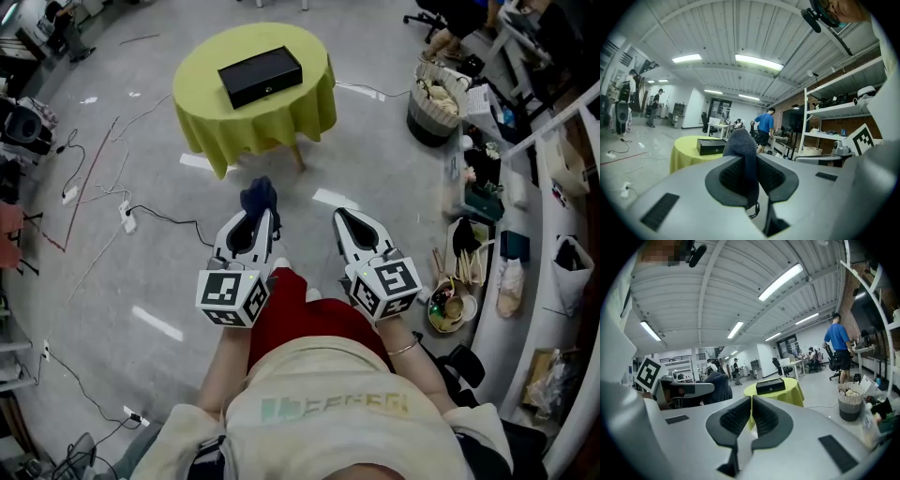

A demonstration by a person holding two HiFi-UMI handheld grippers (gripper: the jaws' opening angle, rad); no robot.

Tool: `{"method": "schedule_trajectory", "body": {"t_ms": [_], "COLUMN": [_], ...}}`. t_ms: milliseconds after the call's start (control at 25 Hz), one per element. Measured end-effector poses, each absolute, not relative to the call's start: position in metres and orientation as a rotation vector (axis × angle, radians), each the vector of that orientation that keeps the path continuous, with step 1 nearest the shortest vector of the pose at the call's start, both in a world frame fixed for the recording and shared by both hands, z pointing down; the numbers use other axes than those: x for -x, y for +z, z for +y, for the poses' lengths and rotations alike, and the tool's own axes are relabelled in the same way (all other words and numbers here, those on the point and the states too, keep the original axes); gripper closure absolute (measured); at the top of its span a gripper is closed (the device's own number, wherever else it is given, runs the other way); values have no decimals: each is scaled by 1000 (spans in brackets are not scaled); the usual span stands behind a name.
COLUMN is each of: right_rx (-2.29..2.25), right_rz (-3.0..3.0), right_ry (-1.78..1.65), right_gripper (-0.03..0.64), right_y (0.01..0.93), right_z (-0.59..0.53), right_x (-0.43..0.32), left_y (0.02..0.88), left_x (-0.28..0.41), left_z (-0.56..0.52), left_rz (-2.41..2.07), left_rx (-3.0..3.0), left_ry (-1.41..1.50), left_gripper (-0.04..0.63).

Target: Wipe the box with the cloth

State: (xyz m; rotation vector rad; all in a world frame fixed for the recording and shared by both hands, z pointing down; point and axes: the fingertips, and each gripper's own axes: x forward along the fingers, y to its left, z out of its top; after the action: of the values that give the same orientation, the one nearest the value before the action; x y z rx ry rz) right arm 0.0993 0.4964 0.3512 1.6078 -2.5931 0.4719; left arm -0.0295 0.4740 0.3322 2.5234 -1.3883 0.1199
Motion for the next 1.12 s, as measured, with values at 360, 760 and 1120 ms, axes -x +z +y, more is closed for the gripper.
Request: {"method": "schedule_trajectory", "body": {"t_ms": [360,760,1120], "right_rx": [-1631,-1590,-1601], "right_rz": [-2547,-2536,-2516], "right_ry": [517,537,557], "right_gripper": [578,578,578], "right_y": [366,369,367], "right_z": [406,250,123], "right_x": [-103,-69,-27], "left_y": [344,356,357], "left_x": [35,69,105], "left_z": [378,229,110], "left_rz": [-1380,-1384,-1339], "left_rx": [-2507,-2454,-2452], "left_ry": [120,114,130], "left_gripper": [531,531,531]}}
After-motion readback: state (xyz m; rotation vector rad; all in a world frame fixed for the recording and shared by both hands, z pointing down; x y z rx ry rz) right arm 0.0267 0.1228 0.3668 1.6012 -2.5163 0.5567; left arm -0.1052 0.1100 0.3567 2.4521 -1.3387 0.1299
